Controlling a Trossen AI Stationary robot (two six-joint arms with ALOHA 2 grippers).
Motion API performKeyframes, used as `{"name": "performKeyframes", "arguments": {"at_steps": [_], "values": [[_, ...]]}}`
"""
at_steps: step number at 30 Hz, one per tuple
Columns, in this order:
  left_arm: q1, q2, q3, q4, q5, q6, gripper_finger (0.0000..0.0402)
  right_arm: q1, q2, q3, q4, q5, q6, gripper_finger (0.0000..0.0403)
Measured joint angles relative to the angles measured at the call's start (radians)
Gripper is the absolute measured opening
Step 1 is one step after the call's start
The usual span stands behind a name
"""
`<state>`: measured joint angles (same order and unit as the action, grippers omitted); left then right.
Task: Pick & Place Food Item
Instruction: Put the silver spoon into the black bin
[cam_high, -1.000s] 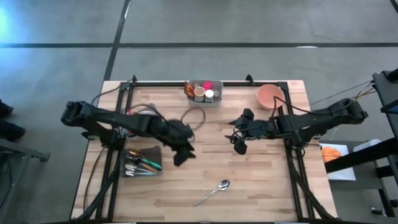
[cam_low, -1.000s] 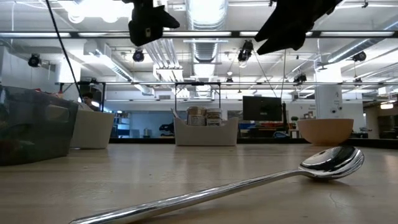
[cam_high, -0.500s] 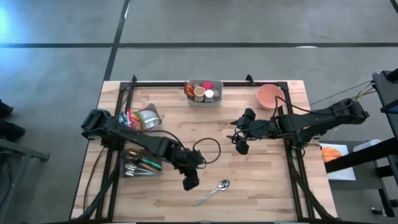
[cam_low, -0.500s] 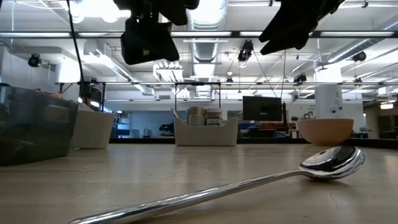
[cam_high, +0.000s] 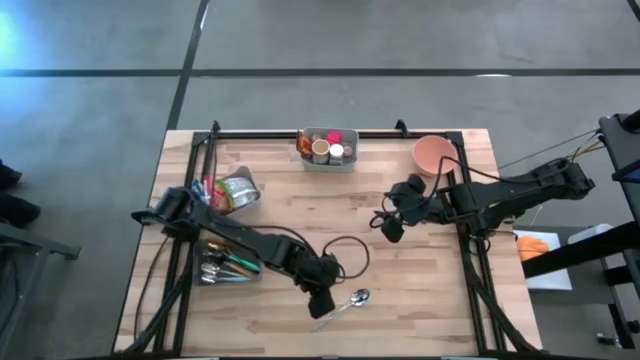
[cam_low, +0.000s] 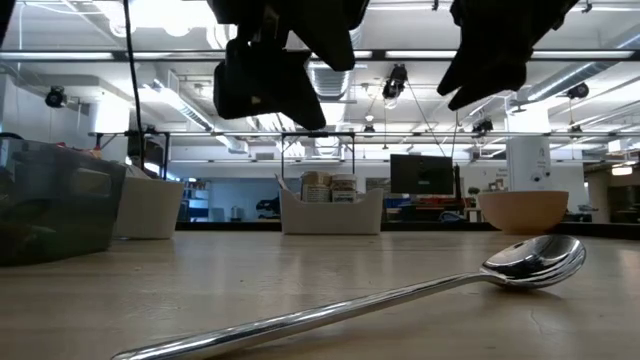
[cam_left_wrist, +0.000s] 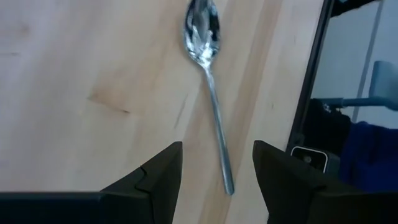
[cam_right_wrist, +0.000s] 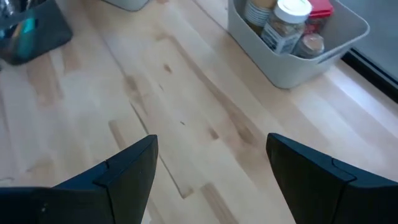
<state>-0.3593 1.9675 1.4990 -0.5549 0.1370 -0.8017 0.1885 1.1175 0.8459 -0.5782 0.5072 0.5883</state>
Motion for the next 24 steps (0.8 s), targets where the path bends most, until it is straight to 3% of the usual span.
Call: {"name": "performKeyframes", "arguments": {"at_steps": [14,24], "values": [[-0.048,0.156,0.263,-0.169,-0.046,-0.019,0.0199,0.063,-0.002,-0.008,-0.021,0.021,0.069,0.0299],[-0.061,0.220,0.317,-0.149,-0.093,-0.110,0.0199,0.074,-0.005,-0.016,-0.029,0.043,0.073,0.0299]]}}
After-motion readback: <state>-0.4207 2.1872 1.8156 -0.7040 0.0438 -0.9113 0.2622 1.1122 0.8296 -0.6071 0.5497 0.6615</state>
